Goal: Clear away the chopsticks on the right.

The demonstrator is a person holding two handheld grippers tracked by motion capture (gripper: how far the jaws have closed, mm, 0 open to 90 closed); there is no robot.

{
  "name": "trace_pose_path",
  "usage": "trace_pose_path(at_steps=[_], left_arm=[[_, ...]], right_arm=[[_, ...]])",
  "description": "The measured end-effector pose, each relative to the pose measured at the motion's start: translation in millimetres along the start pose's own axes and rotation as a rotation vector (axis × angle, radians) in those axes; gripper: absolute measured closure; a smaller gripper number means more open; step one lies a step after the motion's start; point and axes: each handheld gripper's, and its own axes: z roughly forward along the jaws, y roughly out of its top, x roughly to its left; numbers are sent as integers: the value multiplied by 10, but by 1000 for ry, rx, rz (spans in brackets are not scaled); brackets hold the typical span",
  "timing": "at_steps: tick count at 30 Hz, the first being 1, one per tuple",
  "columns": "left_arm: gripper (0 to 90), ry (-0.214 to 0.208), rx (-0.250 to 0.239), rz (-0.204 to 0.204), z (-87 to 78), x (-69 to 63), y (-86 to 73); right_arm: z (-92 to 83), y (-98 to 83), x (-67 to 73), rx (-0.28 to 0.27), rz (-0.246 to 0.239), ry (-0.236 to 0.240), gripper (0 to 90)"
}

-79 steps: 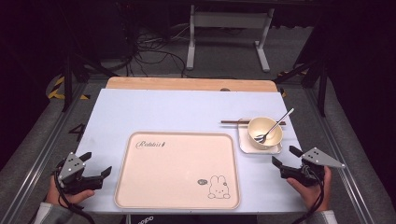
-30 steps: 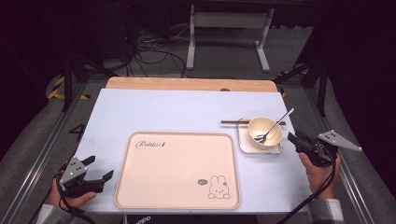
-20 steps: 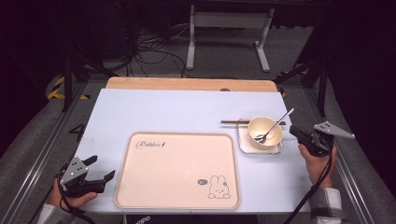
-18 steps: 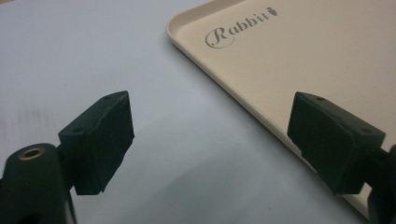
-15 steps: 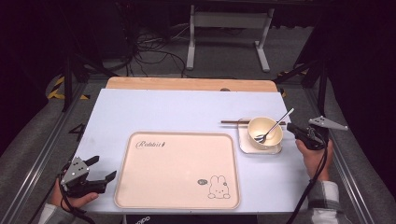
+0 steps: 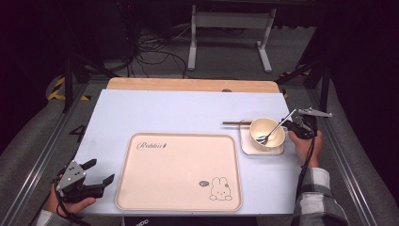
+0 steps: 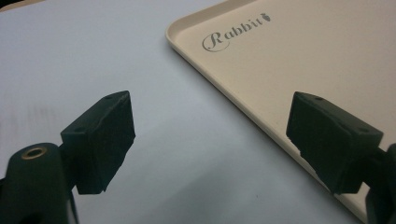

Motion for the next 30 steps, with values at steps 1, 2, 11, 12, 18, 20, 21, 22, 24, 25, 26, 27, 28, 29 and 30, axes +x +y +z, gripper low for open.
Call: trace_pose_path(at_steps=[1, 2, 11, 12, 18, 20, 21, 22, 24, 25, 26, 27, 28, 29, 30], left_arm=[[161, 2, -1, -3, -17, 2, -10], [161, 5, -2, -10, -35, 2, -21], [160, 38, 7, -15, -149, -8, -92], [160, 39, 12, -13, -152, -7, -98], [160, 42, 17, -16, -182, -14, -125], [161, 42, 18, -15, -186, -18, -128], [161, 45, 21, -15, -191, -23, -133], [161, 47, 26, -15, -206, -24, -145], [162, 46, 25, -17, -215, -23, -150], [162, 47, 21, -22, -223, -17, -154], [162, 47, 21, -24, -224, -16, -155], [162, 46, 22, -24, -222, -16, -155], [162, 45, 24, -23, -217, -18, -153], [162, 42, 25, -22, -208, -23, -152], [163, 42, 29, -19, -204, -23, -149]], right_arm=[[14, 5, -20, -1, 8, -3, 900], [25, 8, -42, -7, 22, -2, 900], [159, 38, -144, -16, 76, 10, 900], [177, 37, -150, -23, 82, 14, 900], [257, 28, -159, -12, 88, 37, 900], [267, 28, -160, -9, 88, 37, 900], [274, 28, -163, -7, 88, 39, 900], [286, 27, -176, 1, 87, 34, 900], [293, 25, -184, 3, 91, 37, 900], [300, 23, -191, 8, 94, 40, 900], [318, 16, -198, 19, 90, 41, 900], [327, 12, -201, 19, 92, 47, 900], [332, 12, -202, 21, 90, 48, 900], [334, 14, -199, 24, 89, 50, 900], [337, 15, -198, 30, 82, 51, 900]])
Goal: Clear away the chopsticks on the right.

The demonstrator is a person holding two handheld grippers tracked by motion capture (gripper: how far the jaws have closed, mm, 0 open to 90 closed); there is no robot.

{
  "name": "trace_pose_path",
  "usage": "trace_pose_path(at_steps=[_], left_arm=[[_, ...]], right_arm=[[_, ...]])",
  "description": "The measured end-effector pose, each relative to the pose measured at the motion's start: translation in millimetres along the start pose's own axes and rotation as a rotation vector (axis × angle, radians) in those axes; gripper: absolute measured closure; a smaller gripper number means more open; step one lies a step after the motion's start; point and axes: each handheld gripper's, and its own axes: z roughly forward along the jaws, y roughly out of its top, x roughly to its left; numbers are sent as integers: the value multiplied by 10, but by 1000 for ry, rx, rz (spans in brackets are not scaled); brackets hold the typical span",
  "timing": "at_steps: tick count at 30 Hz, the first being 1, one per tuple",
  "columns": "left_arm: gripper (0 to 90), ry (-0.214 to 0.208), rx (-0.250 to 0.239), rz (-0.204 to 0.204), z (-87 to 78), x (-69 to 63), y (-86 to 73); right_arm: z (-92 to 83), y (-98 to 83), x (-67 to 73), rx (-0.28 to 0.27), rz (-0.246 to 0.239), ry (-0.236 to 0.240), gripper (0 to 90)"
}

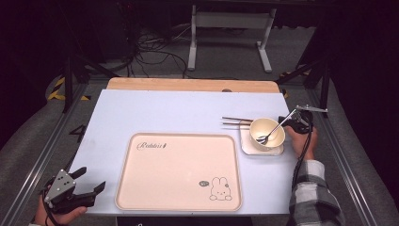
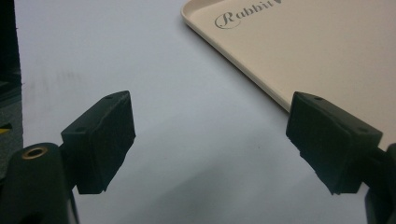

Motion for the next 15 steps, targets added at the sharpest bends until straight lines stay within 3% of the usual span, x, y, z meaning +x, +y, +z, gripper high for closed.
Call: trace_pose_path(at_steps=[9, 15], left_arm=[[162, -12, 2, 5, 19, -2, 7], [160, -22, 6, 12, 22, -8, 12]], right_arm=[[9, 11, 46, 63, -42, 9, 900], [-46, -41, 5, 100, -5, 42, 900]])
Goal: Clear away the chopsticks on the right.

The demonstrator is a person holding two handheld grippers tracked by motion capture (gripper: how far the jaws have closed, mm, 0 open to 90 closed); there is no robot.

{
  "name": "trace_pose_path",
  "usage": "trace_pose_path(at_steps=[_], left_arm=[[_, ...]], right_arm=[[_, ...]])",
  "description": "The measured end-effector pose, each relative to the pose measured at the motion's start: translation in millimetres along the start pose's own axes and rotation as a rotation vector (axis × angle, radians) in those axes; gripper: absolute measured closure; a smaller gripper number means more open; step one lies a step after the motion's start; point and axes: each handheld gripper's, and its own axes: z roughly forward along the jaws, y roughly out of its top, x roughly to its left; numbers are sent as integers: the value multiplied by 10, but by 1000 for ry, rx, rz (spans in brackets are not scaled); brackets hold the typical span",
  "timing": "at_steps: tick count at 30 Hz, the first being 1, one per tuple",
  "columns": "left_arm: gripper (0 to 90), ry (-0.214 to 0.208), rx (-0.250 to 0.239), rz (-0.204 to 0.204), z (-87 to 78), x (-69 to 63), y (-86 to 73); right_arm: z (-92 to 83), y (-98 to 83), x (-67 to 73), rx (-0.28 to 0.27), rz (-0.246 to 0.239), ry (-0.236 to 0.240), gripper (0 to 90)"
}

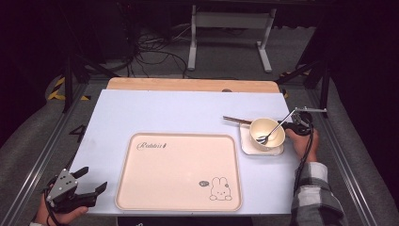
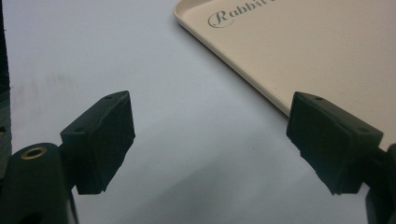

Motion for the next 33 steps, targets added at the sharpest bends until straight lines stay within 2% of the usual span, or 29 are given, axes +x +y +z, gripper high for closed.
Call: trace_pose_path(at_steps=[4, 12, 19, 22, 24, 27, 28, 33], left_arm=[[159, -2, 2, 8, 5, -9, 5], [153, -7, 3, 6, 15, -10, 17], [152, -9, 4, 19, 26, -7, 28], [152, -8, 4, 19, 24, -1, 29], [152, -9, 3, 16, 27, -1, 30], [151, -9, 5, 17, 34, 0, 34], [152, -13, 9, 21, 39, -2, 38], [152, -17, 9, 18, 43, -4, 40]], right_arm=[[-45, -51, -15, 12, 1, 26, 900], [-152, -123, -16, 36, -40, 57, 874], [-254, -175, -49, 21, -64, 38, 843], [-345, -188, -74, -12, -74, 39, 816], [-415, -188, -76, -31, -91, 55, 800], [-454, -186, -51, -23, -120, 69, 782], [-453, -189, -18, 4, -149, 73, 763], [-440, -194, -20, 15, -149, 84, 734]])
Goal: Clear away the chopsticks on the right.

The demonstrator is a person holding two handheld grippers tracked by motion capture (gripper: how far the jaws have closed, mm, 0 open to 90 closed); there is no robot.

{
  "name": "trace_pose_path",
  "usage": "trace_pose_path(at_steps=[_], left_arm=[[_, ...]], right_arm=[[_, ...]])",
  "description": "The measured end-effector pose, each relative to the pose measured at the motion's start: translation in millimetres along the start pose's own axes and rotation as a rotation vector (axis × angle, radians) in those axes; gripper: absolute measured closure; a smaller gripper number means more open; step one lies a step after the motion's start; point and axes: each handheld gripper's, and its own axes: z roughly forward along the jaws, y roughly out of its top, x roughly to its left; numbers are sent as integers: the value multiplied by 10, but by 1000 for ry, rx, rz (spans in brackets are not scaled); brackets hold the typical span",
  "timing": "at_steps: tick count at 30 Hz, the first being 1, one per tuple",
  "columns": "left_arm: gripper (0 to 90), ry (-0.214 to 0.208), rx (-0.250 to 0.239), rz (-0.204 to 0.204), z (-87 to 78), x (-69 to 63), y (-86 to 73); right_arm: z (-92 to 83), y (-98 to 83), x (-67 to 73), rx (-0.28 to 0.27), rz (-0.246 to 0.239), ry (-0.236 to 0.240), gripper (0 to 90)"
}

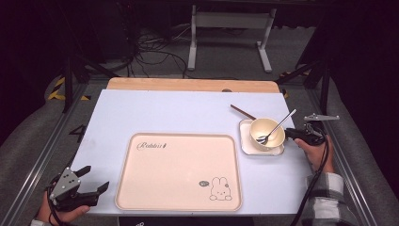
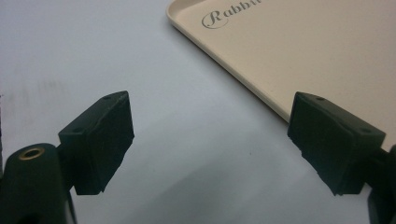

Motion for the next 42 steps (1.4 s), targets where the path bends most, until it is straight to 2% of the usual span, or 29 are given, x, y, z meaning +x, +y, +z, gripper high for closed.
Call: trace_pose_path(at_steps=[9, 12, 13, 15, 20, 22, 27, 28, 31, 32, 37, 39, 42], left_arm=[[151, -8, 8, 2, 20, -7, 4], [151, -9, 10, 0, 25, -9, 4], [151, -10, 14, 7, 32, -5, 5], [150, -10, 15, 7, 35, -5, 4], [150, -9, 16, 5, 35, -2, 3], [150, -9, 14, 7, 31, -1, 6], [150, -5, 10, 8, 20, 2, 6], [150, -4, 9, 8, 18, 6, 5], [150, -5, 9, 8, 18, 7, 5], [150, -4, 9, 9, 20, 6, 5], [150, 0, 9, 9, 20, 7, 8], [149, 2, 9, 2, 17, 9, 6], [150, 5, 9, 7, 12, 13, 6]], right_arm=[[6, -27, -36, 7, 11, 28, 724], [20, -30, -40, 12, 9, 27, 753], [41, -39, -46, 10, 9, 36, 804], [47, -40, -42, 9, 10, 44, 835], [28, -37, -37, -3, 8, 40, 854], [11, -33, -37, -8, 10, 23, 854], [-48, -23, -38, -43, 17, -3, 855], [-90, -16, -38, -69, 23, -17, 855], [-124, -9, -36, -91, 30, -24, 856], [-170, 16, -17, -118, 32, -34, 855], [-252, 54, 6, -158, 25, -78, 856], [-333, 64, -1, -200, 41, -92, 856], [-375, 62, -12, -221, 51, -107, 856]])
